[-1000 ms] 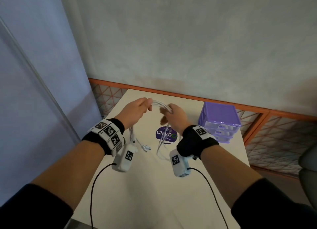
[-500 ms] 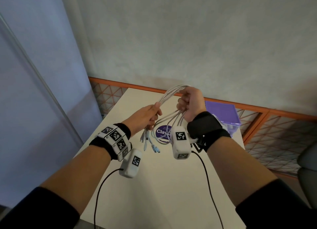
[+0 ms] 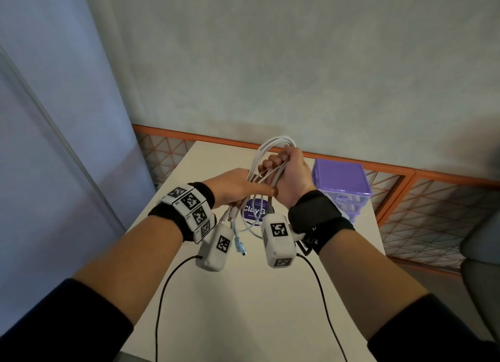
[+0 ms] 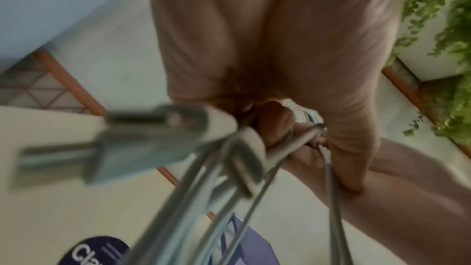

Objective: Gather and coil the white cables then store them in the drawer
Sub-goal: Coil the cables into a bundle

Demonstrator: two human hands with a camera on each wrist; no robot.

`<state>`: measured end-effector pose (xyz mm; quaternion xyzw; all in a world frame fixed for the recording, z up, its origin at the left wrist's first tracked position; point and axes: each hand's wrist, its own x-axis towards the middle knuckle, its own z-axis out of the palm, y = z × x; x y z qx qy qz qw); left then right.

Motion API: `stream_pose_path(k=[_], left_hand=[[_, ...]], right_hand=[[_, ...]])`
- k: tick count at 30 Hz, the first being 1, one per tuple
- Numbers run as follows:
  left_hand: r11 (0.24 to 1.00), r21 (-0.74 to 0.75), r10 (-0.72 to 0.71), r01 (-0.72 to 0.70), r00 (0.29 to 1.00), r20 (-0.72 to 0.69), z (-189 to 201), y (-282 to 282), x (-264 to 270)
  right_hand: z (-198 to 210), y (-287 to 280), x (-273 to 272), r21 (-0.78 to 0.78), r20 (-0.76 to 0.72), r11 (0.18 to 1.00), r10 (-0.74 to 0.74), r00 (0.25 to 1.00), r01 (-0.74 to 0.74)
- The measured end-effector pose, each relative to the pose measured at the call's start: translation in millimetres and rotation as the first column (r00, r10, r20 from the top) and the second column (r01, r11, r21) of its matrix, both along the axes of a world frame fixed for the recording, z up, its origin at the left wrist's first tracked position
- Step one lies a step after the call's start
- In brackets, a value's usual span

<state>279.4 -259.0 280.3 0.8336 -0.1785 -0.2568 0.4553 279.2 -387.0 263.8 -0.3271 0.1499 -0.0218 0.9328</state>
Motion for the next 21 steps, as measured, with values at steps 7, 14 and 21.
stream_pose_path(k=[7, 14, 21], left_hand=[[0.987, 0.155, 0.031, -0.036, 0.999, 0.036, -11.6, 9.7, 7.1], [0.993, 0.115, -0.017, 0.010, 0.998, 0.067, -7.3, 18.0, 5.4], [0.940, 0.342, -0.043, -0.006, 0.990, 0.136, -3.9, 29.8, 15.8]], right_hand=[[7.7, -11.1, 2.4, -0.321, -0.008, 0.937, 0.145, 0.989, -0.139], [9.8, -22.3, -0.1, -0.047, 0.011, 0.986, 0.158, 0.987, -0.157], [-11.0, -20.4, -2.0, -0.920, 0.101, 0.386, 0.050, 0.994, 0.074]])
